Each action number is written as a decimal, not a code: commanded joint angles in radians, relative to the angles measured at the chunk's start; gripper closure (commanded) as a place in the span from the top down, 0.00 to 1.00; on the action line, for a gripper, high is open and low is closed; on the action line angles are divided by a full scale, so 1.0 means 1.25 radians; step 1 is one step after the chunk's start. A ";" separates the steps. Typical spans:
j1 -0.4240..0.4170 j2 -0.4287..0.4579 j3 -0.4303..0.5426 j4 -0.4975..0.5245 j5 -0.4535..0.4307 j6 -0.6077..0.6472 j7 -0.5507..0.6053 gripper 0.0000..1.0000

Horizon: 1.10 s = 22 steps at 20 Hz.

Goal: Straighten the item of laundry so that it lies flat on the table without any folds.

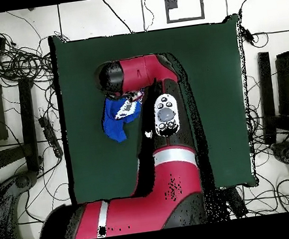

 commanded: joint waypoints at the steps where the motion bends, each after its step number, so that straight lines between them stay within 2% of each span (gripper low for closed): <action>1: -0.028 0.085 0.088 0.065 0.050 0.000 -0.007 0.00; 5: -0.050 0.050 0.123 0.123 0.102 0.067 -0.034 0.00; 13: -0.058 0.035 0.143 0.149 0.122 0.032 -0.062 0.00; 16: -0.062 0.015 0.156 0.171 0.141 0.061 -0.070 0.00; 20: -0.034 -0.026 0.122 0.179 0.123 0.080 -0.051 0.00; 22: 0.007 -0.040 0.059 0.149 0.070 0.065 -0.023 0.00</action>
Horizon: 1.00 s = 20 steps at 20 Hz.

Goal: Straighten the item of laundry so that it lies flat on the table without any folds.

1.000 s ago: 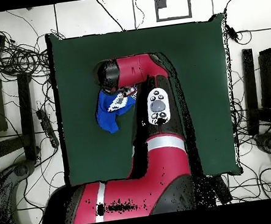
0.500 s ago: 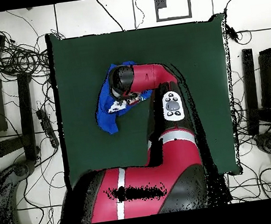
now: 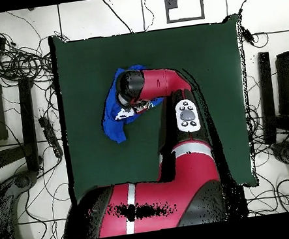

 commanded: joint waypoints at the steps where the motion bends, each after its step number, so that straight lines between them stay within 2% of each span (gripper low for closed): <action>1: 0.084 -0.065 0.001 0.044 -0.041 0.052 -0.013 0.00; 5: 0.089 -0.056 -0.016 0.018 -0.069 0.007 -0.014 0.00; 10: 0.056 -0.092 0.052 0.098 -0.002 0.069 -0.046 0.00; 14: 0.048 -0.074 0.080 0.152 0.028 0.038 -0.034 0.00; 20: 0.056 -0.038 0.082 0.178 0.045 -0.008 -0.012 0.00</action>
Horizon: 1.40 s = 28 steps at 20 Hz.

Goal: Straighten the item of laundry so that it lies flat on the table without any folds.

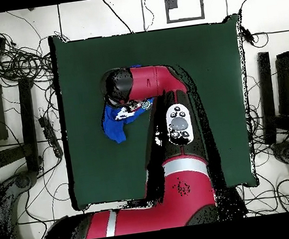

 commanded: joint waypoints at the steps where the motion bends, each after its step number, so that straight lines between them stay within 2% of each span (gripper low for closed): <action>1: 0.019 0.062 0.101 0.136 0.042 -0.016 -0.003 0.00; 8: 0.011 0.075 0.110 0.156 0.051 -0.037 -0.002 0.00; 18: -0.036 0.072 0.214 0.256 0.186 -0.060 -0.024 0.00; 28: -0.015 0.095 0.241 0.239 0.214 -0.089 -0.011 0.00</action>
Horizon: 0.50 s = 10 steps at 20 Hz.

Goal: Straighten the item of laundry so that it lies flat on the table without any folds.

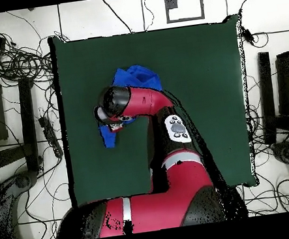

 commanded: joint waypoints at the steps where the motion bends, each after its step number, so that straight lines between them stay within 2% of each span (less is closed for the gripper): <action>1: 0.021 0.062 0.134 0.078 0.060 -0.058 -0.008 0.00; 5: 0.016 0.047 0.171 0.086 0.095 -0.043 -0.009 0.00; 10: -0.036 0.013 0.266 0.135 0.172 -0.037 -0.049 0.00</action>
